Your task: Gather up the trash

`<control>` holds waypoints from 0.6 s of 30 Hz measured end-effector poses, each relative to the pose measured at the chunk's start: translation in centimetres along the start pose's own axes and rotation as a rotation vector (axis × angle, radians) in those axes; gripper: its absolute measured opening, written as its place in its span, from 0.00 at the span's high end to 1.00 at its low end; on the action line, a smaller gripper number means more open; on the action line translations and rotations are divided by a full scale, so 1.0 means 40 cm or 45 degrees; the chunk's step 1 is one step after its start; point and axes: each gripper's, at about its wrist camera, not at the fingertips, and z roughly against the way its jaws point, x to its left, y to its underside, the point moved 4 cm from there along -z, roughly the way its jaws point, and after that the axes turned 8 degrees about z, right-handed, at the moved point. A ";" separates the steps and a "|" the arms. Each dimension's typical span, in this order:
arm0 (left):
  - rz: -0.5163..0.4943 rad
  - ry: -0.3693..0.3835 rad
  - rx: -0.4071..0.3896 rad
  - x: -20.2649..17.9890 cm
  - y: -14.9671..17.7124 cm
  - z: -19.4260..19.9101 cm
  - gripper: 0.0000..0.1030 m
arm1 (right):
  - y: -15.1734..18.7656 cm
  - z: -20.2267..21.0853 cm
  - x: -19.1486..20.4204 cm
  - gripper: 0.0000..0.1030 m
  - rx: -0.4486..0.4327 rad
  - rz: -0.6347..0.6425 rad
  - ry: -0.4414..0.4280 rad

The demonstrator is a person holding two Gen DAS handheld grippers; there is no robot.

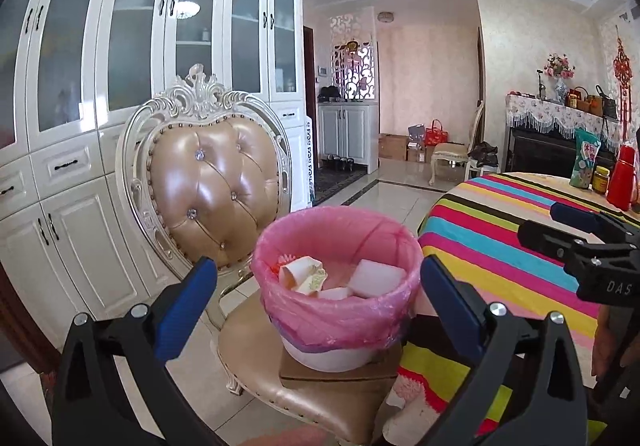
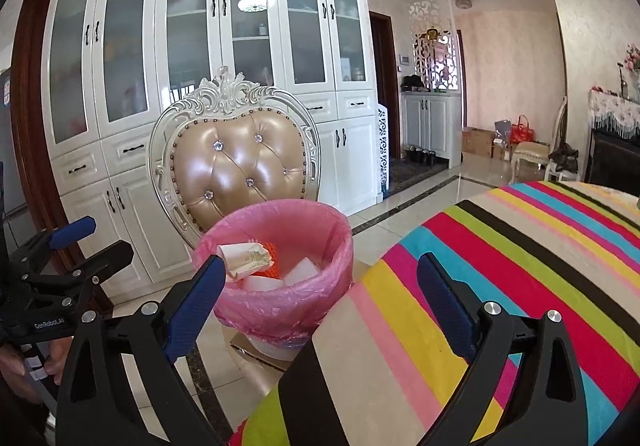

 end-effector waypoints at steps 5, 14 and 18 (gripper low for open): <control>0.003 -0.007 0.000 0.004 -0.003 0.002 0.04 | -0.002 0.002 0.003 0.12 -0.004 0.005 -0.001; 0.012 -0.024 0.014 0.016 0.003 -0.007 0.04 | -0.002 0.001 0.009 0.12 0.002 0.021 0.002; 0.006 -0.035 0.016 0.016 0.005 -0.009 0.04 | -0.002 0.001 0.012 0.12 0.000 0.026 0.010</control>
